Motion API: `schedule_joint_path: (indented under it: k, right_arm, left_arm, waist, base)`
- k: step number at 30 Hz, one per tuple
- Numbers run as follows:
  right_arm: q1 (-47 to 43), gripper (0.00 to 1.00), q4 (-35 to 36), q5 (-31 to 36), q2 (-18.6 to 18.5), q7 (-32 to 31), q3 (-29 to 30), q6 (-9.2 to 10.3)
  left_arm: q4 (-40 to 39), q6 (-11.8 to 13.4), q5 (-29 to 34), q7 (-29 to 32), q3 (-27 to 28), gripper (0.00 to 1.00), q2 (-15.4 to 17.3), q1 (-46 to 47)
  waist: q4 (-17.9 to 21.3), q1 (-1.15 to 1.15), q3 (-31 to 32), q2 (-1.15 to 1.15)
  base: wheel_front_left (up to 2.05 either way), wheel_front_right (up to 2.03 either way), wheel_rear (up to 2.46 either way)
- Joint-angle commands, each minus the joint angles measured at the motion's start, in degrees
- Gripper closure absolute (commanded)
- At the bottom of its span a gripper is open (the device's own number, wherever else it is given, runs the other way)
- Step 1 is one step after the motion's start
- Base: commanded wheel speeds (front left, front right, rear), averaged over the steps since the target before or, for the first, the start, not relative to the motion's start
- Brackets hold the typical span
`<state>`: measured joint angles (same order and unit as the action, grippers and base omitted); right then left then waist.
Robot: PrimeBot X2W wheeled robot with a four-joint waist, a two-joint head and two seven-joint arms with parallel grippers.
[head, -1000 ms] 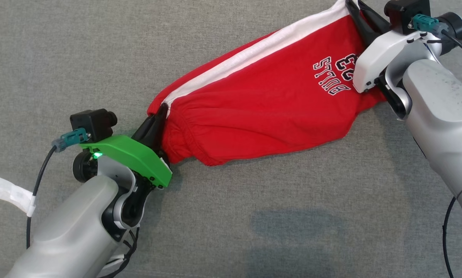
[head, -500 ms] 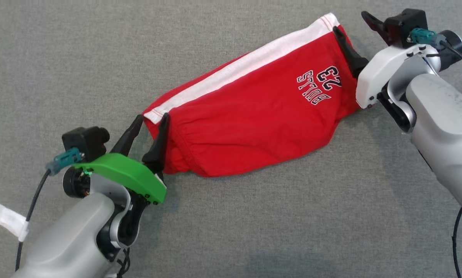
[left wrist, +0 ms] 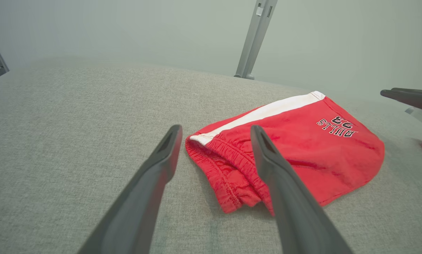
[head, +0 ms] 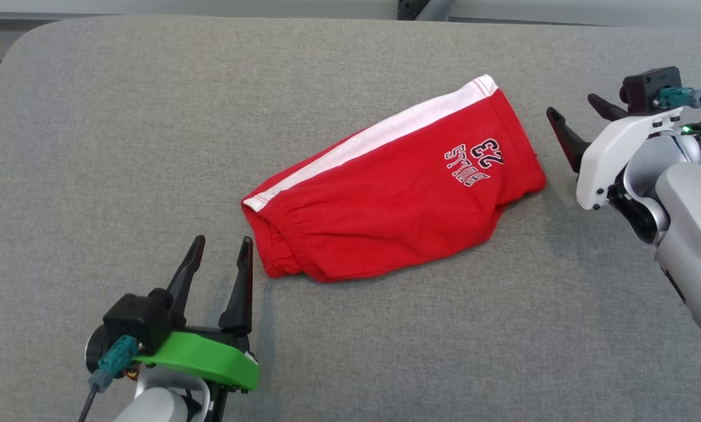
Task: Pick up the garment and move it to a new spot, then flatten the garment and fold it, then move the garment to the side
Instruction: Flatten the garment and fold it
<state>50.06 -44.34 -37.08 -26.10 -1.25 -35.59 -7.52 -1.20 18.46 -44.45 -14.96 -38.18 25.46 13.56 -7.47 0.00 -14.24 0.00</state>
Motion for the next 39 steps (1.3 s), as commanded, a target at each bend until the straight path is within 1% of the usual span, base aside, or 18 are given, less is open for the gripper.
schedule_joint_path:
  k: [1, 6, 11, 12, 17, 21, 22, 23, 24, 27, 31, 33, 36, 38, 39]
  right_arm:
    - [-0.96, 0.00, 0.31, -0.25, 0.22, -1.02, 0.81, 0.07]
    - [-1.18, 0.00, -0.56, 1.54, 1.44, -5.60, 4.01, 0.07]
    - [-0.29, 0.00, -3.72, 4.16, 3.09, -8.95, 7.21, 0.07]
    - [-0.29, 0.00, -3.72, 4.16, 3.09, -8.95, 7.21, 0.07]
    - [-0.25, 0.00, -7.28, 6.39, 4.57, -10.68, 9.98, 0.07]
    - [-0.86, 0.00, -9.65, 7.77, 5.56, -12.05, 11.14, 0.05]
    - [-1.10, 0.48, -10.04, 7.89, 5.83, -12.34, 11.40, 0.04]
    - [-1.44, 0.80, -10.17, 7.93, 6.13, -12.45, 11.50, 0.03]
    - [-1.80, 1.00, -10.34, 7.51, 6.30, -12.59, 11.87, 0.03]
    - [-3.15, 1.00, -9.99, 6.26, 6.83, -13.50, 12.31, 0.03]
    - [-5.13, 1.00, -7.84, 4.34, 7.25, -12.61, 12.54, 0.04]
    - [-6.32, 1.00, -5.84, 3.29, 7.28, -11.31, 12.46, 0.04]
    - [-8.79, 1.00, -2.17, 1.32, 7.63, -11.01, 11.84, 0.04]
    - [-10.71, 1.00, 0.01, 0.44, 6.47, -11.25, 11.57, 0.05]
    - [-12.58, 1.00, 1.89, -0.22, 5.49, -11.56, 11.69, 0.06]
  left_arm:
    - [0.10, -0.72, 1.74, -0.26, 1.19, 0.00, -0.97, -1.27]
    - [1.42, -4.48, 7.49, -0.26, 4.99, 0.00, -4.90, -3.88]
    - [4.35, -9.03, 10.65, -0.26, 8.36, 0.00, -8.65, -4.89]
    - [4.35, -9.03, 10.65, -0.26, 8.36, 0.00, -8.65, -4.89]
    - [6.98, -12.87, 12.85, -0.27, 11.65, 0.00, -11.85, -5.12]
    - [8.79, -15.13, 14.96, -0.27, 13.90, 0.00, -13.94, -5.58]
    - [9.28, -15.56, 15.25, -0.27, 14.47, 0.00, -14.46, -5.83]
    - [9.84, -15.98, 15.61, -0.27, 14.97, 0.00, -14.96, -6.19]
    - [10.36, -16.40, 16.03, -0.26, 15.30, 0.00, -15.26, -6.53]
    - [11.68, -17.41, 17.10, -0.27, 16.62, 0.00, -16.24, -7.25]
    - [13.32, -18.38, 18.38, -0.27, 17.99, 0.00, -16.91, -9.17]
    - [13.92, -18.69, 18.86, -0.27, 18.80, 0.00, -17.02, -10.43]
    - [14.47, -18.96, 19.60, -0.27, 19.71, 0.00, -17.27, -12.42]
    - [14.67, -19.12, 20.09, -0.27, 20.31, 0.00, -17.39, -13.71]
    - [14.71, -19.31, 20.67, -0.27, 20.75, 0.00, -17.49, -14.90]
  waist:
    - [-1.54, 0.00, -0.24, 0.00]
    - [-4.00, 0.00, -2.15, 0.00]
    - [-6.40, 0.00, -4.19, 0.00]
    - [-6.40, 0.00, -4.19, 0.00]
    - [-8.36, 0.00, -5.21, 0.00]
    - [-8.99, 0.00, -5.02, 0.00]
    - [-9.01, 0.00, -4.81, 0.00]
    - [-8.93, 0.00, -4.48, 0.00]
    - [-8.76, 0.00, -4.12, 0.00]
    - [-7.74, 0.00, -2.62, 0.00]
    - [-5.39, 0.00, 0.24, 0.00]
    - [-3.70, 0.00, 1.95, 0.00]
    - [-0.61, 0.00, 4.41, 0.00]
    - [1.36, 0.00, 5.77, 0.00]
    - [3.16, 0.00, 6.89, 0.00]
  base:
    - [0.00, 0.00, 0.00]
    - [0.00, 0.00, 0.00]
    - [0.00, 0.00, 0.00]
    - [0.00, 0.00, 0.00]
    - [0.00, 0.00, 0.00]
    - [0.00, 0.00, 0.00]
    - [0.00, 0.00, 0.00]
    - [0.00, 0.00, 0.00]
    - [0.00, 0.00, 0.00]
    - [0.00, 0.00, 0.00]
    - [0.00, 0.00, 0.00]
    - [0.00, 0.00, 0.00]
    - [0.00, 0.00, 0.00]
    - [0.00, 0.00, 0.00]
    - [0.00, 0.00, 0.00]
